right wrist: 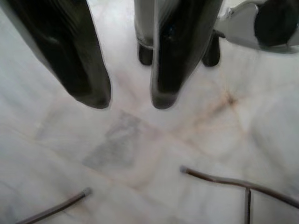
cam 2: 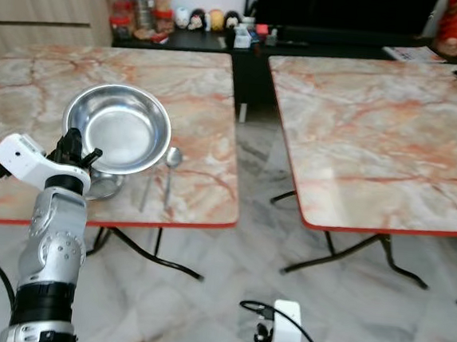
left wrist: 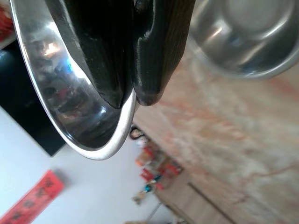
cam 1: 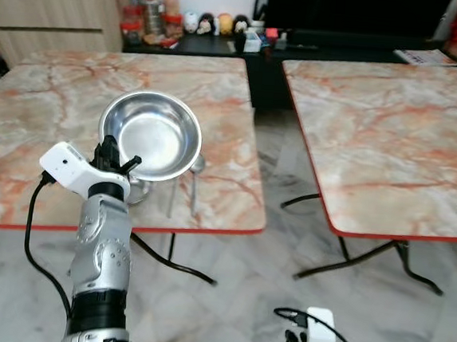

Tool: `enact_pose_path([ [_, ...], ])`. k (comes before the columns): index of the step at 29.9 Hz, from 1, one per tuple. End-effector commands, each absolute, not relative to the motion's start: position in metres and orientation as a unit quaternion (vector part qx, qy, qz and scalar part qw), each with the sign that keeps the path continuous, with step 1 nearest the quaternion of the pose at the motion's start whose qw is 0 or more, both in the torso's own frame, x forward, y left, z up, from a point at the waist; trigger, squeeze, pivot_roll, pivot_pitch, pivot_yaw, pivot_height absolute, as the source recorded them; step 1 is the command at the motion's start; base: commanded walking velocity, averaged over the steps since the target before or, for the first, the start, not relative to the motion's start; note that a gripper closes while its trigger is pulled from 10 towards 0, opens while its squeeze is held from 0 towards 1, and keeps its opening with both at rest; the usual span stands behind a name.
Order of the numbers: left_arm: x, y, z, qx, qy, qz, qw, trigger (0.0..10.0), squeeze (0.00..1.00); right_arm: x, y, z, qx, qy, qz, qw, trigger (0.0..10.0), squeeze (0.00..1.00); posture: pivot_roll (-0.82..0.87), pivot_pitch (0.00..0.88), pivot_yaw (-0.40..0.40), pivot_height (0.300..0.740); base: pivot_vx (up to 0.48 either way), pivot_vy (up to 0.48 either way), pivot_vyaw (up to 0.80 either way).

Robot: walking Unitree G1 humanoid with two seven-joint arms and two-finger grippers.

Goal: Setting the table

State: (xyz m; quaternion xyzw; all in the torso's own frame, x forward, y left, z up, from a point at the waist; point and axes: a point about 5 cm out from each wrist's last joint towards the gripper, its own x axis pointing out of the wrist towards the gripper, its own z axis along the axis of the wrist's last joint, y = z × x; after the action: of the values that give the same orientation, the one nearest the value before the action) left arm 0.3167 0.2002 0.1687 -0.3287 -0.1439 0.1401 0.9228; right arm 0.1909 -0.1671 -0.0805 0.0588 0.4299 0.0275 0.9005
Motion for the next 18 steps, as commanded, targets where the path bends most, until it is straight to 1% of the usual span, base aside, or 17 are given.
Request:
enact_pose_path([
  [1, 0.3143, 0.2077, 0.1773, -0.331, -0.166, 0.147, 0.917, 10.0, 0.0, 0.1931, -0.1619, -0.0797, 0.063, 0.427, 0.032, 0.902, 10.0, 0.0, -0.04, 0.0, 0.011, 0.74, 0.0, -0.36, 0.0],
  [18, 0.3115, 0.2038, 0.1718, -0.327, -0.152, 0.142, 0.922, 10.0, 0.0, 0.1881, -0.1604, -0.0822, 0.067, 0.432, 0.032, 0.899, 10.0, 0.0, -0.05, 0.0, 0.019, 0.74, 0.0, -0.362, 0.0],
])
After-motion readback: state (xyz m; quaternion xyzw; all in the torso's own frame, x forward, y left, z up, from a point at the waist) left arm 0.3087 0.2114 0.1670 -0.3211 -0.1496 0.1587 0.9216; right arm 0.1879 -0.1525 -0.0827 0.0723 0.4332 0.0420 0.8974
